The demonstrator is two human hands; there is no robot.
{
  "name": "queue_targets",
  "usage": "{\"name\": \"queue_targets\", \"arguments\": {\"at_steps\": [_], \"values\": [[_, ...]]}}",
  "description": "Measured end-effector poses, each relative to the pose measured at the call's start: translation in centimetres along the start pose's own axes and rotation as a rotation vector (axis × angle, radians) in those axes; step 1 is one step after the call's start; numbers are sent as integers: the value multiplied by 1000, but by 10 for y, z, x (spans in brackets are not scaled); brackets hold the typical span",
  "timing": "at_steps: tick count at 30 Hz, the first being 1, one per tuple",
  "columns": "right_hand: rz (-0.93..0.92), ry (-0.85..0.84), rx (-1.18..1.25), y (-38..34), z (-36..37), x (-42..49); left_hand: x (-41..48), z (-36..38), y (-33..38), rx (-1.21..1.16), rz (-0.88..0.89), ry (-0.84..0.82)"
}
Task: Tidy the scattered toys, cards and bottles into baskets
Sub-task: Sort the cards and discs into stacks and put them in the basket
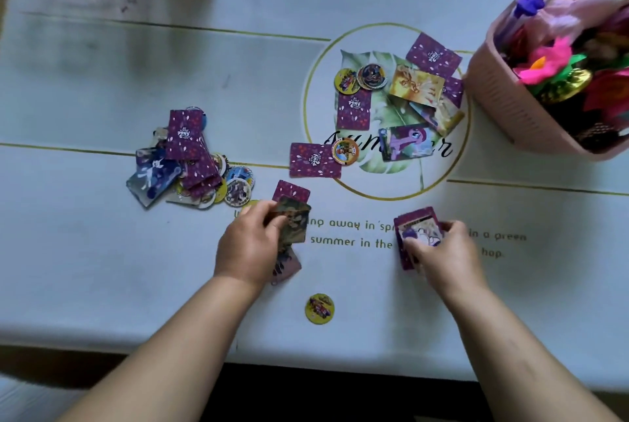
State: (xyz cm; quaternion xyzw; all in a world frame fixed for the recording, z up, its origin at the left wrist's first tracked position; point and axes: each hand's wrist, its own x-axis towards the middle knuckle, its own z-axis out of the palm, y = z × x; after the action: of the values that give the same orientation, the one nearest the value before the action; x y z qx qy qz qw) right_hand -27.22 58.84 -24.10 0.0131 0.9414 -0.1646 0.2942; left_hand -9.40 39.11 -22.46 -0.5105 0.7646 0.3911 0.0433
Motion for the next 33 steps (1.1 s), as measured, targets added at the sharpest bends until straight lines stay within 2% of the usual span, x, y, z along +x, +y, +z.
{"name": "queue_targets", "arguments": {"at_steps": [2,5,8,11,15,16,18,20,23,30,33], "values": [[53,-13,-127,4,13,-6,-3,-9,-11,-199,-41,42],[109,33,-227,-2,16,-12,2,-25,-24,-346,-93,162],[7,2,-171,-17,12,-17,10,-40,-29,-464,-189,323],[-284,-132,-253,-49,20,-34,10,-48,-39,-435,-223,320],[-853,-278,-612,-112,46,-44,-2,-48,-55,-141,-120,117],[-967,-290,-708,-129,54,-44,-6,-47,-59,-60,-77,53],[-1082,-303,-831,-154,68,-42,-12,-46,-66,42,13,-59],[-1085,-311,-882,-167,76,-38,-14,-50,-72,78,37,-102],[-981,-308,-888,-165,79,-32,-8,-64,-80,37,-6,-28],[-489,-288,-466,-125,60,-41,52,-106,-84,-80,-182,197],[-376,-257,-376,-114,65,-50,74,-117,-81,-76,-183,225]]}}
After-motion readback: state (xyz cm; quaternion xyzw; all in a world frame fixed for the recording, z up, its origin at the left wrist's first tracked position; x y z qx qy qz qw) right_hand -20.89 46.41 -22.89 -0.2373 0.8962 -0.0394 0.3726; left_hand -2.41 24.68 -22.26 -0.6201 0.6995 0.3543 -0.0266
